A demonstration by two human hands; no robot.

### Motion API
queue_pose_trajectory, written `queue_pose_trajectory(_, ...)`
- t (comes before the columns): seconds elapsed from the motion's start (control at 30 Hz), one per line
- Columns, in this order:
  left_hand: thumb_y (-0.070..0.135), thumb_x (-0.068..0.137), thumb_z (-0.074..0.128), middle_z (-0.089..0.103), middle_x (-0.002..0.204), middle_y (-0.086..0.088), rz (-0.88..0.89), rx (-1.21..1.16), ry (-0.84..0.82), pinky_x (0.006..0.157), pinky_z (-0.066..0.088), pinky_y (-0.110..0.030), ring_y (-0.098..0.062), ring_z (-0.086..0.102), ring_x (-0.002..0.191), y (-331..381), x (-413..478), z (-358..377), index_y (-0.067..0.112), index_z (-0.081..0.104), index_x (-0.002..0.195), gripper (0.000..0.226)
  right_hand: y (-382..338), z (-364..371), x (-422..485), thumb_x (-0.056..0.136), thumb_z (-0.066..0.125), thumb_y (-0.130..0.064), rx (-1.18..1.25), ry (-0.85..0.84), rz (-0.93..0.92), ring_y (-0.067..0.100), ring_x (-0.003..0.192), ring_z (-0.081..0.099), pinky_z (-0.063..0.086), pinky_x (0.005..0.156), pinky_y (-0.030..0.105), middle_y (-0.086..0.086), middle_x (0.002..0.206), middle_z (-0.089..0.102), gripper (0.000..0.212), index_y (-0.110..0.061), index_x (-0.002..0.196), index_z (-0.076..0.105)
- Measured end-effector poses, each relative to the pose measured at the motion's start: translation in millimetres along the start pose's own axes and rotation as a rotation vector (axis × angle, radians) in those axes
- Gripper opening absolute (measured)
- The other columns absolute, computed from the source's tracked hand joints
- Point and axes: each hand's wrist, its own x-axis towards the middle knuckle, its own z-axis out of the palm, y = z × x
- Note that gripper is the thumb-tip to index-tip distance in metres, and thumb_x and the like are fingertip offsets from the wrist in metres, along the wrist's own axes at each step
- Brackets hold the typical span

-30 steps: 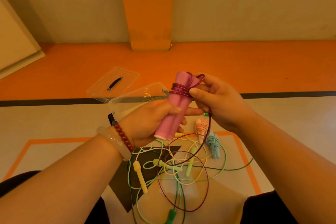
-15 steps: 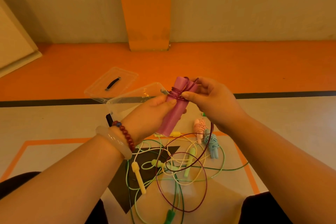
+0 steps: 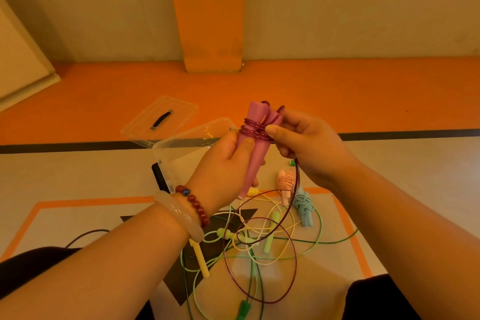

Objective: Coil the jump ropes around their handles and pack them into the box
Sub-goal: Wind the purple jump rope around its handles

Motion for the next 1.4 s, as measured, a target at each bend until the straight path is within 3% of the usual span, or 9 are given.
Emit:
queue_pose_trajectory(0.2, 0.025, 0.098, 0.049, 0.067, 0.092, -0.001, -0.092, -0.126, -0.154, 0.058, 0.056, -0.024, -0.007, 0.065, 0.059, -0.1, 0.5, -4.9, 0.024, 0.055, 0.108, 0.011, 4.6, 2.2, -2.2, 0.092, 0.058, -0.009, -0.008, 0.06, -0.025, 0.002, 0.05, 0.04, 0.034, 0.048, 0.014, -0.011, 0.06, 0.059, 0.014, -0.011, 0.105, 0.065)
queue_pose_trajectory(0.3, 0.028, 0.084, 0.072, 0.067, 0.091, 0.002, -0.03, 0.122, -0.118, 0.064, 0.058, -0.03, -0.009, 0.069, 0.065, -6.1, 2.6, -4.8, 0.025, 0.052, 0.111, 0.034, 7.3, 8.6, -2.4, 0.091, 0.062, -0.011, -0.057, 0.104, -0.041, -0.001, 0.05, 0.043, 0.034, 0.05, 0.015, -0.014, 0.062, 0.062, 0.015, -0.019, 0.102, 0.067)
queue_pose_trajectory(0.5, 0.019, 0.082, 0.071, 0.065, 0.082, 0.0, 0.069, 0.272, 0.01, 0.049, 0.05, -0.019, -0.007, 0.064, 0.054, -9.2, 6.6, -7.4, 0.024, 0.052, 0.105, 0.03, 6.6, 13.9, 0.1, 0.09, 0.063, -0.013, -0.045, 0.11, -0.043, 0.004, 0.052, 0.044, 0.037, 0.05, 0.016, -0.012, 0.065, 0.063, 0.018, -0.022, 0.105, 0.066)
queue_pose_trajectory(0.8, 0.004, 0.088, 0.062, 0.054, 0.064, 0.001, -0.085, -0.216, -0.048, 0.045, 0.041, -0.023, -0.007, 0.051, 0.043, -4.5, 5.0, -2.7, 0.018, 0.057, 0.098, 0.017, 8.1, -5.0, -0.1, 0.095, 0.051, -0.005, -0.027, -0.029, -0.035, 0.001, 0.054, 0.048, 0.036, 0.05, 0.015, -0.012, 0.072, 0.067, 0.034, -0.022, 0.123, 0.056)
queue_pose_trajectory(1.03, 0.007, 0.072, 0.068, 0.05, 0.063, 0.003, -0.333, -0.729, -0.523, 0.038, 0.036, -0.016, -0.005, 0.042, 0.041, -2.4, 4.9, -16.4, 0.014, 0.049, 0.097, 0.032, 18.7, -10.8, 1.3, 0.086, 0.064, -0.02, 0.217, -0.088, 0.023, 0.006, 0.054, 0.047, 0.036, 0.048, 0.018, -0.004, 0.104, 0.065, 0.05, -0.017, 0.134, 0.051)
queue_pose_trajectory(1.13, 0.011, 0.057, 0.086, 0.05, 0.065, 0.002, -0.374, -0.824, -0.719, 0.039, 0.038, -0.016, -0.004, 0.044, 0.042, -8.1, 8.2, -23.1, 0.013, 0.051, 0.099, 0.055, 20.6, -12.6, 1.6, 0.071, 0.08, -0.04, 0.356, -0.28, 0.071, 0.006, 0.054, 0.046, 0.033, 0.048, 0.019, -0.002, 0.093, 0.061, 0.077, -0.017, 0.137, 0.046)
queue_pose_trajectory(1.2, 0.015, 0.059, 0.086, 0.049, 0.065, 0.002, -0.402, -0.864, -0.779, 0.04, 0.039, -0.017, -0.005, 0.045, 0.042, -11.8, 10.6, -26.3, 0.012, 0.051, 0.098, 0.053, 20.1, -11.0, 2.7, 0.07, 0.08, -0.042, 0.399, -0.349, 0.063, 0.005, 0.051, 0.043, 0.027, 0.047, 0.019, 0.0, 0.08, 0.056, 0.071, -0.017, 0.129, 0.051)
queue_pose_trajectory(1.3, 0.019, 0.058, 0.082, 0.047, 0.065, -0.002, -0.474, -0.816, -0.722, 0.04, 0.041, -0.02, -0.009, 0.044, 0.043, -9.4, 9.6, -24.6, 0.009, 0.053, 0.093, 0.046, 16.7, -6.1, 4.1, 0.074, 0.077, -0.033, 0.412, -0.309, 0.059, 0.004, 0.047, 0.039, 0.026, 0.044, 0.017, -0.005, 0.068, 0.055, 0.06, -0.013, 0.123, 0.051)
queue_pose_trajectory(1.4, 0.028, 0.082, 0.063, 0.054, 0.071, -0.004, -0.441, -0.504, -0.443, 0.045, 0.048, -0.024, -0.012, 0.048, 0.048, 0.4, 8.0, -17.4, 0.009, 0.054, 0.095, 0.025, 14.3, -1.8, 4.0, 0.082, 0.069, -0.018, 0.361, -0.177, 0.077, 0.004, 0.044, 0.035, 0.029, 0.042, 0.016, -0.005, 0.064, 0.056, 0.04, -0.012, 0.119, 0.054)
